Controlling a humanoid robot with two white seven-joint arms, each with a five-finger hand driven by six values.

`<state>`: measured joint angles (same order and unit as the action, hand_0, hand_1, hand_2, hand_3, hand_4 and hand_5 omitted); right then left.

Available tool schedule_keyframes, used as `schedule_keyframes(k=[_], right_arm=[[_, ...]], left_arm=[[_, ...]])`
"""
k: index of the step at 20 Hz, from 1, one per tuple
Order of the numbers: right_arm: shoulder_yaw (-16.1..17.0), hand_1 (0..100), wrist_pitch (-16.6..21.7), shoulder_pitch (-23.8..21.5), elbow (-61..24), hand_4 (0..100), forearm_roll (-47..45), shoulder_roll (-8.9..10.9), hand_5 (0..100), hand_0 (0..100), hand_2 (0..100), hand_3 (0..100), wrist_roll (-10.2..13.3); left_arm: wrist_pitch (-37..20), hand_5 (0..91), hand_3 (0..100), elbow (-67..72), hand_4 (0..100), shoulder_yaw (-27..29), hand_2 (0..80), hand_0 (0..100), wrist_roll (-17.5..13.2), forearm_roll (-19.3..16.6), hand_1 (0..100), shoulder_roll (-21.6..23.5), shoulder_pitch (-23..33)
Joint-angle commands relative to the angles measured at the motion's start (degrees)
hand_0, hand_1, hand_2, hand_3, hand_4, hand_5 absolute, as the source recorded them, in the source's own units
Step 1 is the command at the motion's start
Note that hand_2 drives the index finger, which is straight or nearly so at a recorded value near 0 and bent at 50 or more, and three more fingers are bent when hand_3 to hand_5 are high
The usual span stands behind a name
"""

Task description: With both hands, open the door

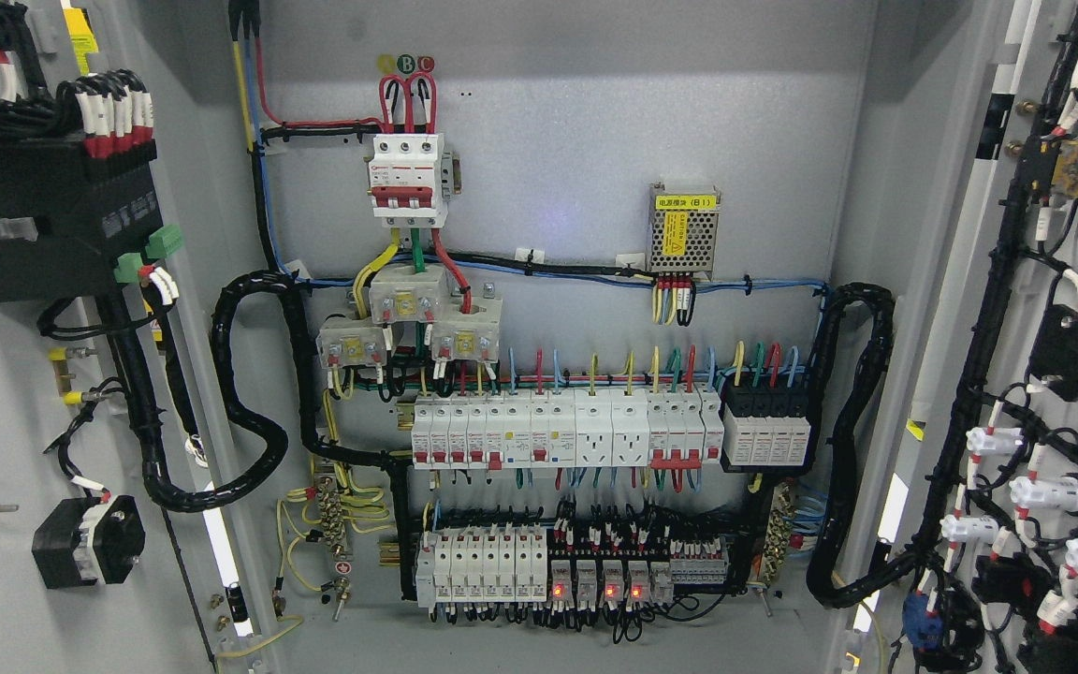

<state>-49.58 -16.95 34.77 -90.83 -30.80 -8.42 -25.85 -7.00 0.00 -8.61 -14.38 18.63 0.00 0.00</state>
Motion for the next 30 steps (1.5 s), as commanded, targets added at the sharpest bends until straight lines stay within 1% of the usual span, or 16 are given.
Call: schedule_keyframes(k=[1, 2, 3, 6, 9, 13, 15, 18, 22, 23, 25, 26, 28, 29, 30], right_arm=[[-4.39, 50, -0.02, 1.09, 0.56, 0, -2.78, -0.55, 0, 0, 4, 0, 2.46], [-4.48, 50, 0.07, 1.53, 1.09, 0, -2.86, -0.55, 0, 0, 4, 0, 3.17], [-4.48, 50, 0.16, 1.88, 1.27, 0, -2.86, -0.55, 0, 0, 4, 0, 3.35], [-4.56, 50, 0.34, 3.02, 1.44, 0, -2.95, -0.55, 0, 0, 4, 0, 3.35], [-4.56, 50, 0.34, 3.20, 1.62, 0, -2.86, -0.55, 0, 0, 4, 0, 3.35], [-5.62, 50, 0.16, 3.20, 1.62, 0, -2.95, -0.55, 0, 0, 4, 0, 3.44], [-5.71, 50, 0.16, 3.38, 1.62, 0, -2.95, -0.55, 0, 0, 4, 0, 4.05], [-5.71, 50, 0.42, 3.47, 1.62, 0, -2.86, -0.55, 0, 0, 4, 0, 5.20], [-4.74, 50, 0.42, 3.20, 2.06, 0, -2.78, -0.46, 0, 0, 4, 0, 5.11], [-3.09, 50, -0.01, 2.85, 2.15, 0, -2.78, -0.46, 0, 0, 4, 0, 5.02], [1.57, 50, -0.19, 1.72, 2.24, 0, -2.34, -0.37, 0, 0, 4, 0, 4.85], [3.68, 50, -0.19, 0.58, 1.97, 0, -2.07, 0.06, 0, 0, 4, 0, 4.76], [7.90, 50, -0.19, -1.44, 0.58, 0, -1.64, 0.16, 0, 0, 4, 0, 4.76], [9.92, 50, -0.19, -3.80, -0.91, 0, -1.63, 0.76, 0, 0, 4, 0, 4.76], [11.94, 50, -0.19, -5.39, -2.06, 0, -1.63, 2.51, 0, 0, 4, 0, 4.76]], left_arm=[[-0.04, 0.0, 0, -0.35, 0, 0.00, 0.0, 12, -0.03, 0.00, 56, 0.53, 1.58], [-0.04, 0.0, 0, -0.44, 0, 0.08, 0.0, 12, -0.03, 0.00, 56, 0.53, 1.58], [-0.04, 0.0, 0, -0.35, 0, 0.08, 0.0, 12, -0.03, 0.00, 56, 0.53, 1.58], [-0.04, 0.0, 0, -0.44, 0, 0.17, 0.0, 12, -0.12, 0.09, 56, 0.44, 1.58], [-0.04, 0.0, 0, -0.52, 0, 0.17, 0.0, 12, -0.12, 0.09, 56, 0.44, 1.58], [-0.04, 0.0, 0, -0.61, 0, 0.17, 0.0, 12, -0.12, 0.09, 56, 0.44, 1.58], [-0.12, 0.0, 0, -0.61, 0, 0.35, 0.0, 12, -0.12, 0.18, 56, 0.44, 1.58], [-0.21, 0.0, 0, -0.70, 0, 0.26, 0.0, 12, -0.03, 0.35, 56, 0.44, 1.50], [-0.21, 0.0, 0, -0.70, 0, 0.26, 0.0, 12, -0.12, 0.27, 56, 0.44, 1.23], [-0.21, 0.0, 0, -0.70, 0, 0.26, 0.0, 12, -0.12, 0.27, 56, 0.36, 1.23], [-0.30, 0.0, 0, -0.70, 0, 0.17, 0.0, 12, -0.12, 0.18, 56, -0.70, 1.23], [-0.82, 0.0, 0, -0.79, 0, 0.17, 0.0, 12, -0.12, 0.26, 56, -0.79, 1.23], [-2.05, 0.0, 0, -0.96, 0, 0.17, 0.0, 12, -0.12, 0.27, 56, -0.88, 1.06], [-2.67, 0.0, 0, -1.57, 0, 0.26, 0.0, 12, -0.12, 0.35, 56, -0.79, 1.05], [-3.72, 0.0, 0, -3.06, 0, 0.35, 0.0, 12, -0.12, 0.53, 56, -0.70, 1.23]])
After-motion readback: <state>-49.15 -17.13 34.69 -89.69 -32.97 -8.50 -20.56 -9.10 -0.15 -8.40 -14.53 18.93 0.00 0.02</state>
